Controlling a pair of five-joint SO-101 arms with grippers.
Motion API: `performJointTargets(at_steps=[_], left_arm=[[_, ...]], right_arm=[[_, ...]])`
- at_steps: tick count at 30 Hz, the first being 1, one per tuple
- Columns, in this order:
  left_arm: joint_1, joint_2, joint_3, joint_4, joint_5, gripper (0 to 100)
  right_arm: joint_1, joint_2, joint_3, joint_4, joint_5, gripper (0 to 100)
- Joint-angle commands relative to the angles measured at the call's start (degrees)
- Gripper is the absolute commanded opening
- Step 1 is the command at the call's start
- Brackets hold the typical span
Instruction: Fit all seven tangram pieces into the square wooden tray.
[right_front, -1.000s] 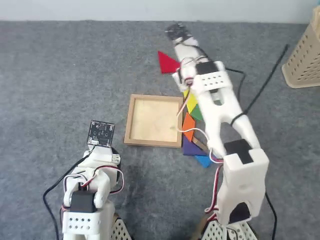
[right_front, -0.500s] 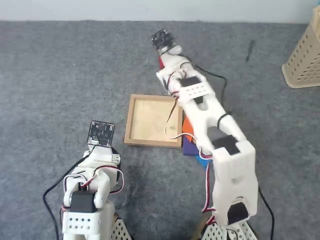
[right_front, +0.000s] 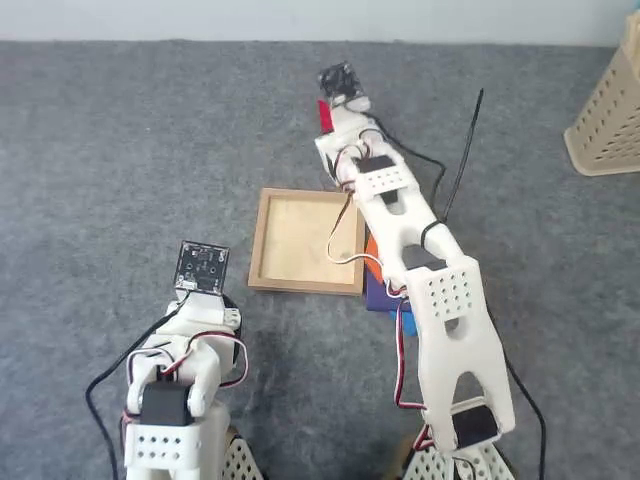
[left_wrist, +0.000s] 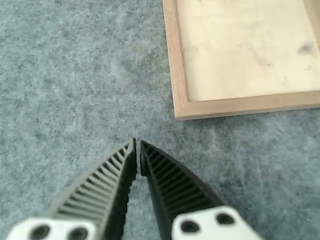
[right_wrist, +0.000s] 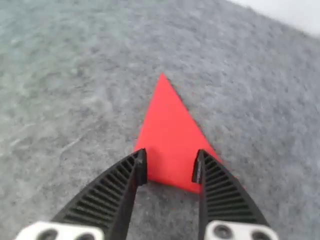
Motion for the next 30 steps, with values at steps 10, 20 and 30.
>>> performJointTargets(at_steps=[10, 20, 30], left_arm=[[-0.3, -0.2, -0.3, 0.3, 0.5, 1], [-0.3, -0.2, -0.3, 0.3, 0.5, 1], [-0.3, -0.2, -0.3, 0.3, 0.5, 1]], right_arm=[[3.6, 9.2, -29.5, 38.3, -3.6, 16.2], [5.5, 9.6, -45.5, 71.4, -3.4, 16.2], [5.3, 9.7, -59.2, 74.4, 0.6, 16.5]])
